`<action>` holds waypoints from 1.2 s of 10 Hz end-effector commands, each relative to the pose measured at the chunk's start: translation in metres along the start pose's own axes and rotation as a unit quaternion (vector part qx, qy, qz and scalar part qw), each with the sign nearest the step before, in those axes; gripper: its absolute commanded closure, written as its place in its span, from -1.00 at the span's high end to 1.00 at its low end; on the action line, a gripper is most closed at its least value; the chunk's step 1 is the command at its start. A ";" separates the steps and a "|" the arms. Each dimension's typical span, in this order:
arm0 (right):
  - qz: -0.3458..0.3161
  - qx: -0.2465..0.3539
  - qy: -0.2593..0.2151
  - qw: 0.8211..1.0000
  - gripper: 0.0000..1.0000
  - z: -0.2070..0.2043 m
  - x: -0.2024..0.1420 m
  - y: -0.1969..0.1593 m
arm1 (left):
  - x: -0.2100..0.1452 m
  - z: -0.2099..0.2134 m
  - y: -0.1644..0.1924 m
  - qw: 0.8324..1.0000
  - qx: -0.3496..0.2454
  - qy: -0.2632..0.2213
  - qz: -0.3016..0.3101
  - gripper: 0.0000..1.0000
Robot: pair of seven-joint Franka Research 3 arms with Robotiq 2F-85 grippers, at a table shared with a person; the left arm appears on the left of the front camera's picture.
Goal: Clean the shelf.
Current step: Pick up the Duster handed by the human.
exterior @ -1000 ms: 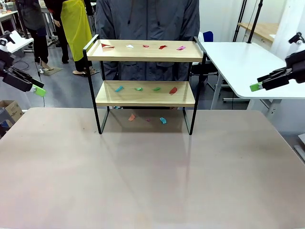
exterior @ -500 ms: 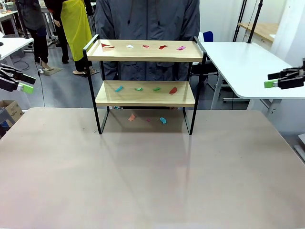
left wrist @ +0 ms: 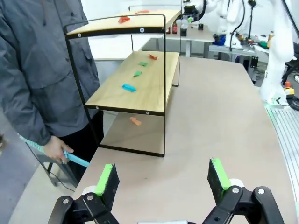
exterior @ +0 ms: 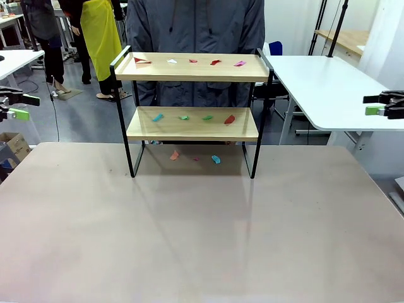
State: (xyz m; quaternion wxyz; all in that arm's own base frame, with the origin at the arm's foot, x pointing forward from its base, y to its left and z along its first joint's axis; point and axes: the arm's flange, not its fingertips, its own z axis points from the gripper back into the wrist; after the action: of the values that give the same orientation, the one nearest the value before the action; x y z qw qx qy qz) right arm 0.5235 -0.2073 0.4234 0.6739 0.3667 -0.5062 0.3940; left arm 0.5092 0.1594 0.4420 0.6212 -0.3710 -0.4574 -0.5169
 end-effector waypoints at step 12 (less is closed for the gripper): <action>-0.007 0.017 -0.046 0.999 1.00 -0.002 -0.026 -0.033 | -0.018 -0.005 0.017 0.997 -0.054 -0.042 -0.040 1.00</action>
State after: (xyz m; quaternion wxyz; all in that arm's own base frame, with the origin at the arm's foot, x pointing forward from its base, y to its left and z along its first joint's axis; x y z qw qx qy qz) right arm 0.5489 -0.2242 0.3942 0.6469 0.3996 -0.5270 0.3796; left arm 0.5258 0.1638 0.4205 0.5595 -0.4092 -0.4684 -0.5479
